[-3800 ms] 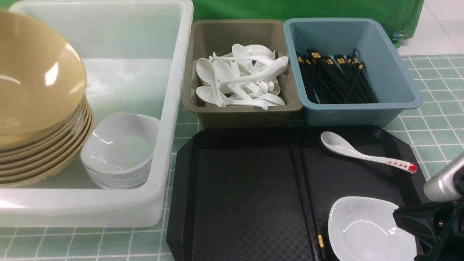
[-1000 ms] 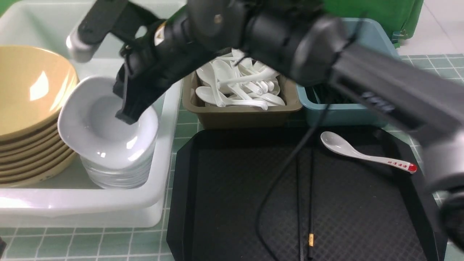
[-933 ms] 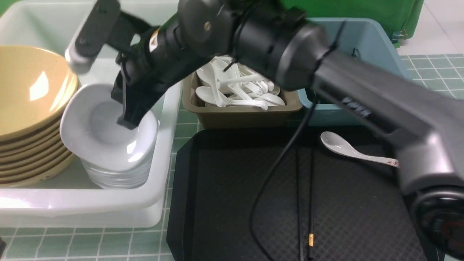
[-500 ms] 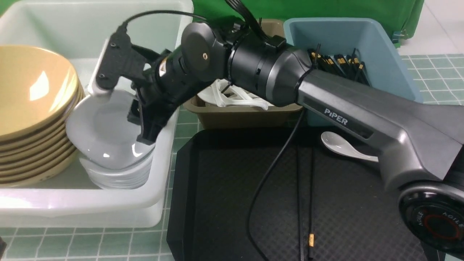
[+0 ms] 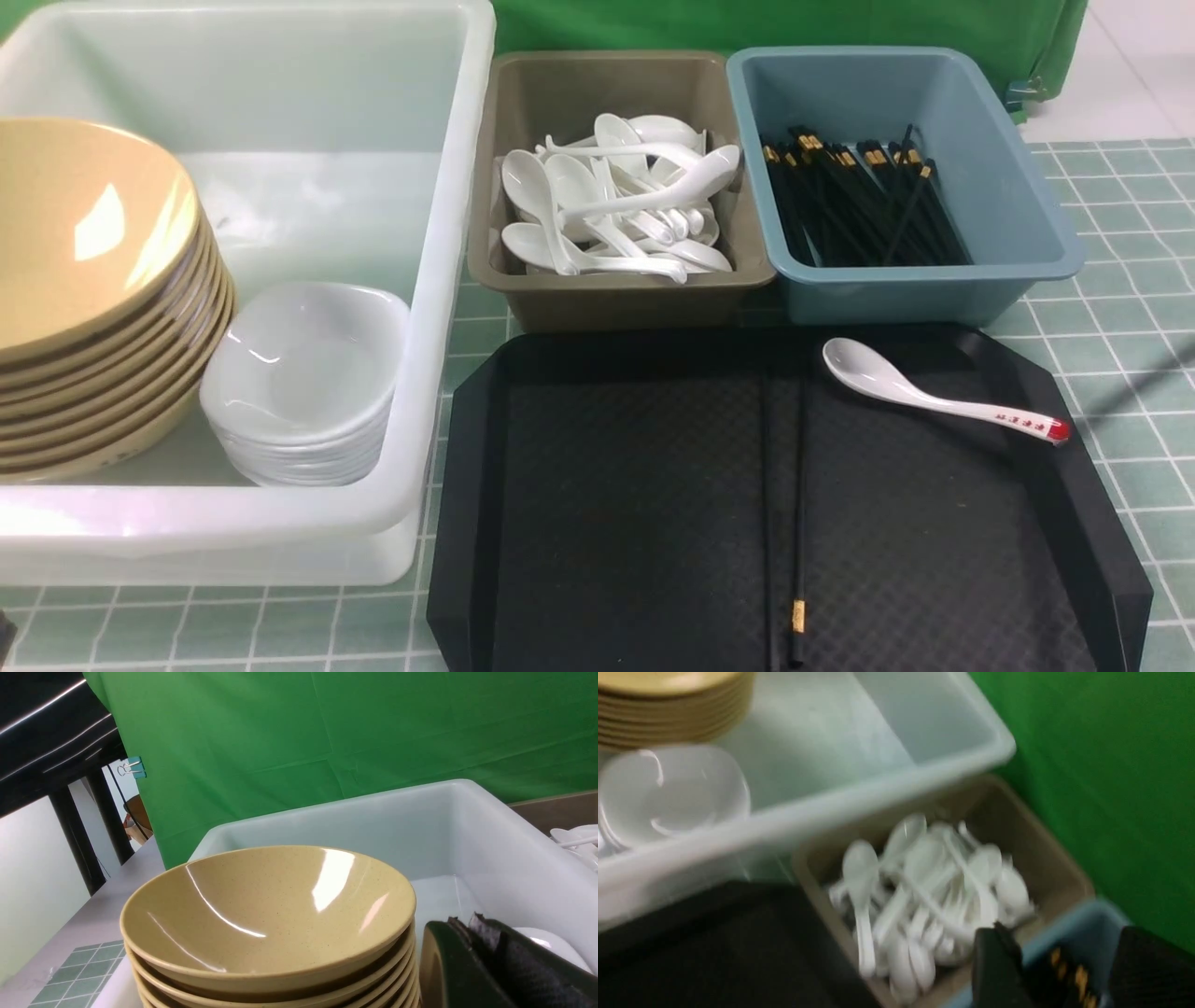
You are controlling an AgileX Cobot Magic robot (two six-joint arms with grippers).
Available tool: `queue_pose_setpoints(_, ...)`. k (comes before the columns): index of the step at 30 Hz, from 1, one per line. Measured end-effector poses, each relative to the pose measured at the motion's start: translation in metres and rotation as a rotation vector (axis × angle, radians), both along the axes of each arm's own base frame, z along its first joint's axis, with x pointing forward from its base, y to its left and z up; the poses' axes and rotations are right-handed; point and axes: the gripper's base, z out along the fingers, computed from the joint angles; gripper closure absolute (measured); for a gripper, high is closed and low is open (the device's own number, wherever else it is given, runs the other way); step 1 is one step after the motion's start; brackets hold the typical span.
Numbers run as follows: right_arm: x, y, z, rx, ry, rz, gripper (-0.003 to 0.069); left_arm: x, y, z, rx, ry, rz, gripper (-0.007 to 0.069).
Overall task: On blue table put chopsticks spoon bowls plates into blue grey white boxes.
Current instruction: 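Reach down and grasp the white spoon resting in the bowl with the right gripper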
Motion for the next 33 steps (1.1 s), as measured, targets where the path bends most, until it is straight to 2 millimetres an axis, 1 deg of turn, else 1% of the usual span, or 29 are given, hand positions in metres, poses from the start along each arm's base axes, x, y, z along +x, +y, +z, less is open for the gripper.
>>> queue_pose_setpoints(1, 0.004, -0.016, -0.019, -0.019, 0.088, -0.061, 0.0361, 0.0, 0.0, 0.0, 0.0, 0.0, 0.0, 0.0622)
queue_pose_setpoints(2, 0.007, -0.028, -0.042, -0.038, 0.176, -0.111, 0.0393, 0.0, 0.0, 0.0, -0.003, 0.0, 0.0, 0.0622)
queue_pose_setpoints(4, 0.011, -0.039, -0.074, -0.067, 0.266, -0.153, 0.0417, 0.0, 0.0, 0.0, -0.012, -0.001, -0.001, 0.0622)
queue_pose_setpoints(5, 0.011, -0.044, -0.102, -0.095, 0.328, -0.173, 0.0424, 0.0, 0.0, 0.0, -0.015, -0.001, -0.001, 0.0622)
queue_pose_setpoints(7, 0.008, -0.047, -0.143, -0.136, 0.407, -0.185, 0.0419, 0.0, 0.0, 0.0, -0.02, -0.001, -0.001, 0.0622)
queue_pose_setpoints(9, 0.005, -0.049, -0.17, -0.165, 0.436, -0.185, 0.04, 0.0, 0.0, 0.0, -0.024, -0.001, -0.001, 0.0622)
queue_pose_setpoints(10, 0.004, -0.05, -0.18, -0.176, 0.431, -0.179, 0.039, 0.0, 0.0, 0.0, -0.027, -0.001, -0.002, 0.0622)
queue_pose_setpoints(11, 0.001, -0.052, -0.195, -0.195, 0.44, -0.173, 0.0373, 0.0, 0.0, 0.0, -0.026, -0.001, -0.002, 0.0622)
queue_pose_setpoints(13, 0.001, -0.054, -0.214, -0.225, 0.413, -0.167, 0.0329, 0.0, 0.0, 0.0, -0.028, -0.001, -0.002, 0.0622)
queue_pose_setpoints(15, 0.005, -0.057, -0.232, -0.269, 0.347, -0.162, 0.0277, 0.0, 0.0, 0.0, -0.028, -0.001, -0.002, 0.0622)
queue_pose_setpoints(17, 0.01, -0.058, -0.243, -0.282, 0.318, -0.165, 0.0229, 0.0, 0.0, 0.0, -0.028, -0.001, -0.002, 0.0622)
queue_pose_setpoints(19, 0.013, -0.058, -0.249, -0.288, 0.32, -0.165, 0.0211, 0.0, 0.0, 0.0, -0.028, -0.002, -0.002, 0.0622)
queue_pose_setpoints(21, 0.014, -0.058, -0.257, -0.297, 0.343, -0.162, 0.0202, 0.0, 0.0, 0.0, -0.029, -0.002, -0.002, 0.0622)
queue_pose_setpoints(24, 0.016, -0.058, -0.274, -0.32, 0.406, -0.153, 0.0202, 0.0, 0.0, 0.0, -0.031, -0.003, -0.002, 0.0622)
queue_pose_setpoints(25, 0.016, -0.058, -0.276, -0.323, 0.411, -0.152, 0.0202, 0.0, 0.0, 0.0, -0.031, -0.003, -0.002, 0.0622)
queue_pose_setpoints(28, 0.017, -0.058, -0.286, -0.332, 0.444, -0.15, 0.022, 0.0, 0.0, 0.0, -0.032, -0.003, -0.002, 0.0622)
queue_pose_setpoints(29, 0.017, -0.058, -0.286, -0.333, 0.446, -0.149, 0.0226, 0.0, 0.0, 0.0, -0.032, -0.003, -0.002, 0.0622)
queue_pose_setpoints(30, 0.017, -0.059, -0.288, -0.336, 0.455, -0.149, 0.0263, 0.0, 0.0, 0.0, -0.032, -0.003, -0.002, 0.0622)
queue_pose_setpoints(31, 0.017, -0.059, -0.288, -0.337, 0.454, -0.149, 0.0268, 0.0, 0.0, 0.0, -0.032, -0.003, -0.002, 0.0622)
queue_pose_setpoints(32, 0.017, -0.059, -0.288, -0.338, 0.457, -0.148, 0.029, 0.0, 0.0, 0.0, -0.032, -0.003, -0.002, 0.0622)
queue_pose_setpoints(33, 0.016, -0.059, -0.288, -0.34, 0.463, -0.147, 0.0348, 0.0, 0.0, 0.0, -0.032, -0.003, -0.002, 0.0622)
